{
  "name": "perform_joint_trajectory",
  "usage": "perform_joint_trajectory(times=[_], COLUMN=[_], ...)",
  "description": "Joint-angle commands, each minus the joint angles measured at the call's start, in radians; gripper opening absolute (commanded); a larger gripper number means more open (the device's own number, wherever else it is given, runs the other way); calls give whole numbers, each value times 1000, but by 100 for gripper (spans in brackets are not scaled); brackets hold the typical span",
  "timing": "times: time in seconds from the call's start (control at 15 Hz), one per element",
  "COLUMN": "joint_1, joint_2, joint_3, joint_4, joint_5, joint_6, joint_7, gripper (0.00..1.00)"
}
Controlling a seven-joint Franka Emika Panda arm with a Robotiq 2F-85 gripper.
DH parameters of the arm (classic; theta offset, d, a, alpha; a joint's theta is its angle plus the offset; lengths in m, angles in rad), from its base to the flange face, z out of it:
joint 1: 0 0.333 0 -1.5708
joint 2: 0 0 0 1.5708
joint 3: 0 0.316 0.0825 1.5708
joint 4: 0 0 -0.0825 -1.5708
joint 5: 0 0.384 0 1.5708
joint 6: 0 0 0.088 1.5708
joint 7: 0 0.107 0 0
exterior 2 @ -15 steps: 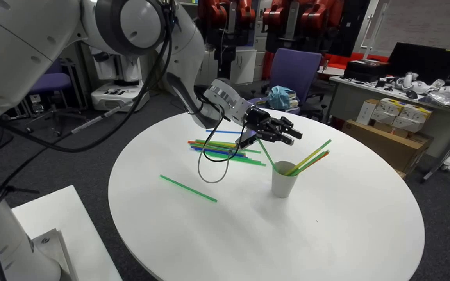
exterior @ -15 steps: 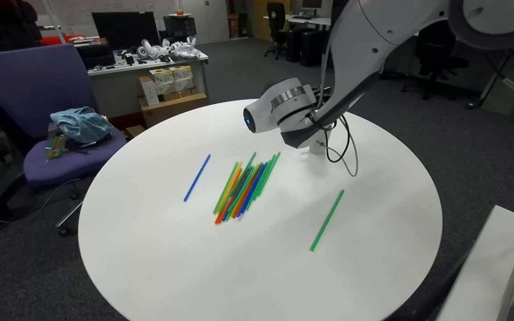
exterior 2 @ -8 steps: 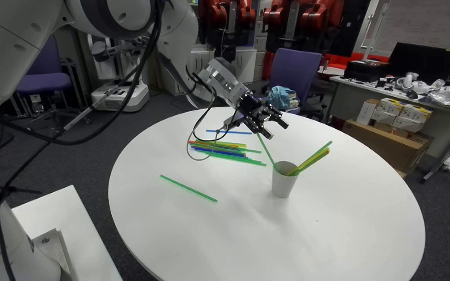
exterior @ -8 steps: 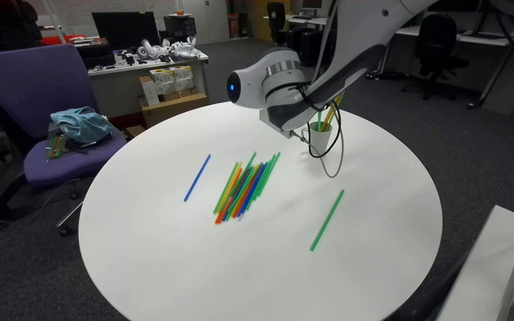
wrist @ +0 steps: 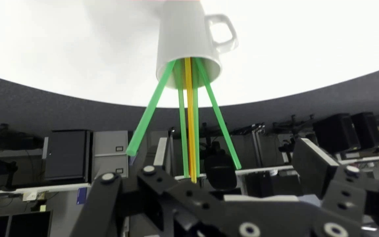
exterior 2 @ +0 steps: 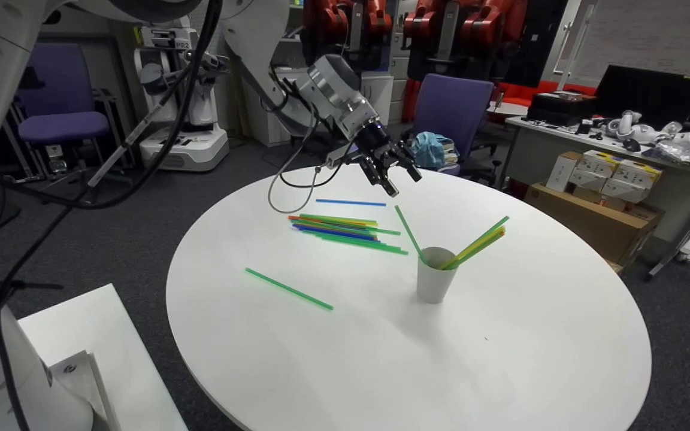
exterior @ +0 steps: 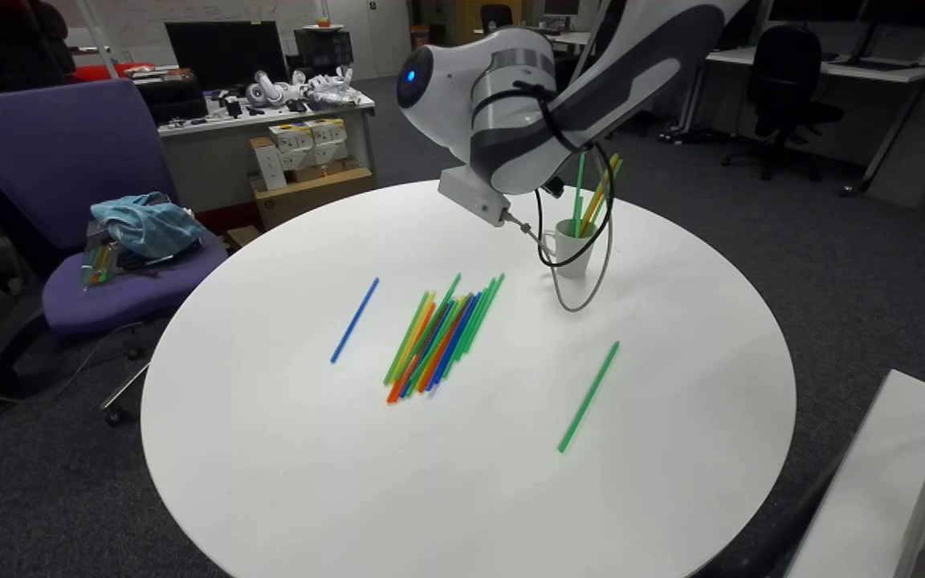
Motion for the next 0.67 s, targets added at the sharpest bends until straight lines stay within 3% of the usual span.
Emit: perform_joint_trajectory(times=[0.0,0.33,0.6], joint_1=[2,2,-17], joint_2=[-96,-183,-271], joint_3=[15,26,31], joint_4=[-156,-373,-566], joint_5=[94,207,354], joint_6=[147,392,571], joint_7=[-93,-226,-420], gripper=[100,100,100])
